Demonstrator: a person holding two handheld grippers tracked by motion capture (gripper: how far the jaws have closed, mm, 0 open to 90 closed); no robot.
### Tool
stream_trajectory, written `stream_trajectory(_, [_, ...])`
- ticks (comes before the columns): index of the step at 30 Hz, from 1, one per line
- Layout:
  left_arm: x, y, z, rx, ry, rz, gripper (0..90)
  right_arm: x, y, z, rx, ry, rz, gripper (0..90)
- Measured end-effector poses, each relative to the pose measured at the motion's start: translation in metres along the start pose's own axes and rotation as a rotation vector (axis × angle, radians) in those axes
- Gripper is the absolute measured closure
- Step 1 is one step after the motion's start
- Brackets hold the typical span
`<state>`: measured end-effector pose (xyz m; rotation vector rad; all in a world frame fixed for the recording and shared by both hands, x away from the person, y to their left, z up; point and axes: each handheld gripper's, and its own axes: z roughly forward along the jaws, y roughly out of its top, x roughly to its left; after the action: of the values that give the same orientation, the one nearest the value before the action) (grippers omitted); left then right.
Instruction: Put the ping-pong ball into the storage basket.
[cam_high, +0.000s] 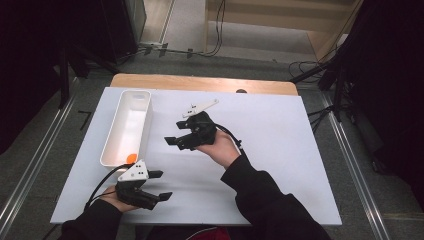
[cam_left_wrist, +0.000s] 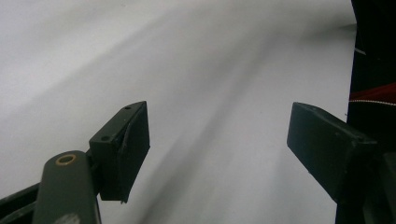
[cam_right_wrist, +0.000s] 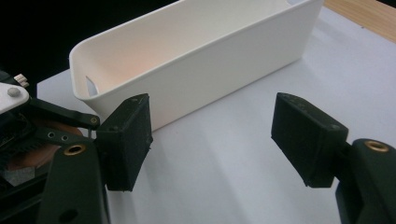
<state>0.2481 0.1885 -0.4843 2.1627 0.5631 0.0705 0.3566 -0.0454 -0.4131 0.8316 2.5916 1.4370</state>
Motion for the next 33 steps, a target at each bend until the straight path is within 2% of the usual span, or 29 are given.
stream_trajectory(8, [0.000,0.000,0.000,0.013,0.009,0.003,21.5,-0.003,-0.012,-0.013,-0.018,-0.016,0.019,27.5])
stream_trajectory(33, [-0.001,0.000,0.000,0.007,0.014,0.009,21.5,-0.014,-0.043,-0.037,-0.005,-0.042,0.059,27.5])
